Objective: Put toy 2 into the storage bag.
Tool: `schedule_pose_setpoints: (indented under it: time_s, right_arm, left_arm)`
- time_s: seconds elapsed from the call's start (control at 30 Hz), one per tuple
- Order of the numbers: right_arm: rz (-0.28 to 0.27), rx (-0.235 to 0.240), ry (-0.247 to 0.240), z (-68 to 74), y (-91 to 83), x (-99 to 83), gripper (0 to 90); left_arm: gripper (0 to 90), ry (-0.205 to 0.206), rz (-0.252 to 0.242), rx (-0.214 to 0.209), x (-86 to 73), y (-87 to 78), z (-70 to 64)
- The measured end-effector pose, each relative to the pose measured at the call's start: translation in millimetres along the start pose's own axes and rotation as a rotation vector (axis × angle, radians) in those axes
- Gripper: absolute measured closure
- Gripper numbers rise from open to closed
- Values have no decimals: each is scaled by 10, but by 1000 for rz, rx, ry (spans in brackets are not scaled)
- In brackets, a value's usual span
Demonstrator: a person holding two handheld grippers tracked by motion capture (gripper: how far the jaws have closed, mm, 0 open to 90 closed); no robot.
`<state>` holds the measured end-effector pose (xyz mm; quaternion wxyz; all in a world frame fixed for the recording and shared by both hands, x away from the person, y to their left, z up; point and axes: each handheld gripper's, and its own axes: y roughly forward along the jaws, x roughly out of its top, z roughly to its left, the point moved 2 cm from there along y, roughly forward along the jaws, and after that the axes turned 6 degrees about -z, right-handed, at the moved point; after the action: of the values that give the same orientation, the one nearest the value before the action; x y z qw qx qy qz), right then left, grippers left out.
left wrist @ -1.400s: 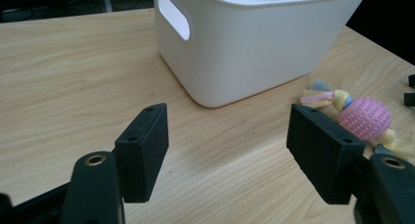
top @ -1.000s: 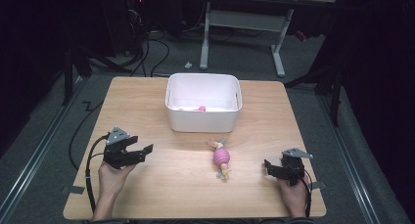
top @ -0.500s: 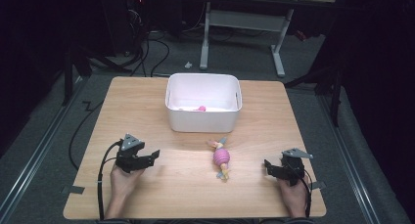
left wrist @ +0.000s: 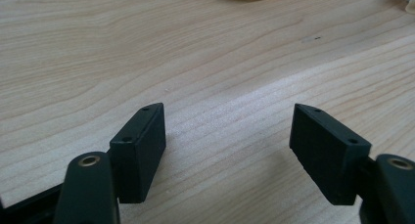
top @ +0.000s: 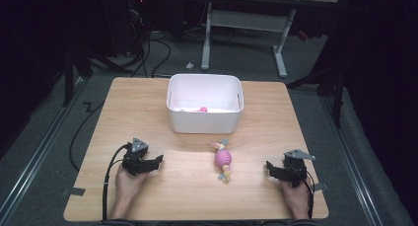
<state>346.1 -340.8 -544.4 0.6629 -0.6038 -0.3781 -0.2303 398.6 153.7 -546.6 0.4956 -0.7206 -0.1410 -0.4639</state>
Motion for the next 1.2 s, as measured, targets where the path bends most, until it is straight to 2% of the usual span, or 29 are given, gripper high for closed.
schedule_pose_setpoints:
  time_s: [0.27,0.33,0.43,0.47,0.5,0.57,0.6,0.63,0.67,0.8,0.93,0.97,1.07,1.1,1.13,1.17,1.2]
  right_arm:
    - [0,17,-13,11,3,2,191]
    - [4,18,-12,20,8,4,158]
    - [8,28,-25,57,19,9,150]
    - [5,54,-48,75,18,6,151]
    - [5,54,-48,75,18,6,151]
    - [14,69,-59,106,0,5,175]
    - [9,76,-68,141,-18,6,237]
    - [9,76,-68,141,-18,6,237]
    - [-2,65,-85,195,-31,7,247]
    - [-25,98,-98,333,-72,55,259]
    - [-71,149,-124,509,-155,147,270]
    - [-71,149,-124,509,-155,147,270]
    - [-85,192,-147,662,-195,207,276]
    - [-85,192,-147,662,-195,207,276]
    - [-91,222,-150,735,-211,232,282]
    - [-91,222,-150,735,-211,232,282]
    - [-94,248,-150,785,-215,251,282]
  left_arm:
    - [301,3,-9,19,-13,10,10]
    - [301,13,-9,28,-18,15,-3]
    - [290,53,3,49,-15,33,-37]
    - [269,48,8,55,-14,34,-41]
    - [257,48,8,55,-14,34,-41]
    - [248,44,8,60,-14,37,-38]
    - [245,43,9,62,-14,37,-39]
    - [244,43,9,62,-14,37,-39]
    - [242,42,9,63,-14,38,-38]
    - [236,41,10,65,-14,38,-37]
    - [235,41,10,65,-14,39,-37]
    - [234,41,10,65,-14,39,-37]
    - [234,40,10,65,-14,39,-37]
    - [234,40,10,65,-14,39,-37]
    - [234,41,10,65,-14,39,-37]
    - [234,41,10,65,-14,39,-37]
    - [234,41,10,65,-14,39,-37]
